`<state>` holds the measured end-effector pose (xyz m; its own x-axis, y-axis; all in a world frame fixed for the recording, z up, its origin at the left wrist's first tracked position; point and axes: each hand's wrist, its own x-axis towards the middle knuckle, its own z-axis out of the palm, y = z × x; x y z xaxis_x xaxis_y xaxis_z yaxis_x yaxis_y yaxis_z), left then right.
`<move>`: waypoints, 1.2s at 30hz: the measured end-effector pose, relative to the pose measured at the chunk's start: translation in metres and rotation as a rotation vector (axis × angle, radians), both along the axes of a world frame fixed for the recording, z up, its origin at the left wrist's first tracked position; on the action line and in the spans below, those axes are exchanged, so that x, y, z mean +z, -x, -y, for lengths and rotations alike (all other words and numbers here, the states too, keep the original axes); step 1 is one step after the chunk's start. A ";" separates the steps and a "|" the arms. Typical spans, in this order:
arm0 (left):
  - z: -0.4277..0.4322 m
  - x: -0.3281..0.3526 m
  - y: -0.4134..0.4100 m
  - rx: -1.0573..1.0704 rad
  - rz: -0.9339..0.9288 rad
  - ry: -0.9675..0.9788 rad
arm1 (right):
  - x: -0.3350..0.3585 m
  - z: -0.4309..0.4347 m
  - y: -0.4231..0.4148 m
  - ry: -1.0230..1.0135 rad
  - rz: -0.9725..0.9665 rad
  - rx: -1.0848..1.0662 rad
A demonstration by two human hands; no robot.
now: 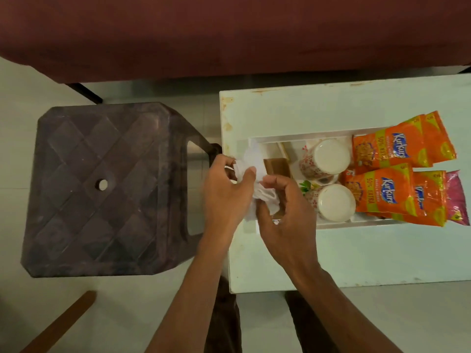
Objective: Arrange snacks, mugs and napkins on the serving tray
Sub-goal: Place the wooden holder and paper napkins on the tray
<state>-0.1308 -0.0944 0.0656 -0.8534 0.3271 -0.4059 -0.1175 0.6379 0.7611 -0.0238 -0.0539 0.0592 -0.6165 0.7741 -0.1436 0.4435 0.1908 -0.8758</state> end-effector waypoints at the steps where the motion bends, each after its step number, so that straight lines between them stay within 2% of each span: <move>1: -0.006 -0.001 -0.002 -0.039 -0.041 0.039 | -0.002 -0.001 -0.004 -0.053 0.054 0.022; 4: -0.027 -0.006 -0.011 -0.124 -0.102 0.140 | -0.010 -0.005 -0.016 -0.321 0.205 0.057; 6: -0.036 -0.009 -0.016 -0.163 -0.121 0.177 | -0.016 -0.010 -0.020 -0.414 0.292 0.030; 9: -0.044 -0.015 -0.025 -0.234 -0.138 0.226 | -0.026 -0.020 -0.026 -0.411 0.362 -0.005; 15: -0.057 -0.031 -0.031 -0.262 -0.159 0.254 | -0.040 -0.025 -0.028 -0.339 0.372 -0.025; 22: -0.065 -0.046 -0.033 -0.288 -0.282 0.314 | -0.052 -0.031 -0.036 -0.343 0.402 0.019; 30: -0.064 -0.064 -0.032 -0.302 -0.369 0.347 | -0.055 -0.035 -0.036 -0.452 0.478 0.043; 36: -0.064 -0.070 -0.031 -0.309 -0.356 0.335 | -0.060 -0.034 -0.039 -0.477 0.495 0.104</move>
<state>-0.0996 -0.0308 -0.0048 -0.8416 0.4859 -0.2359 0.3389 0.8150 0.4700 0.0155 -0.0202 -0.0005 -0.6407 0.7630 -0.0858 0.7277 0.5678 -0.3846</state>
